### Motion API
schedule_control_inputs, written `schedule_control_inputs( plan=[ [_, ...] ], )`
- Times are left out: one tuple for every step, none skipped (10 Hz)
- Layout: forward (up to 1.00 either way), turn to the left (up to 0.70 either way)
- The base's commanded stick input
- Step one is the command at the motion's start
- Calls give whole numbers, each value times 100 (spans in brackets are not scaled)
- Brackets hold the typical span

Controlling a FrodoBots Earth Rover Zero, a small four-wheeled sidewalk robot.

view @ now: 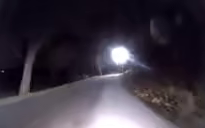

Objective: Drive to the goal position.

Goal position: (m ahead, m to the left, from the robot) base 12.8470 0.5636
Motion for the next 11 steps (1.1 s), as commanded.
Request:
schedule_control_inputs(
  plan=[
    [100,0],
    [100,0],
    [100,0],
    [100,0],
    [100,0],
    [100,0],
    [100,0],
    [100,0],
    [100,0],
    [100,0],
    [100,0]
  ],
)
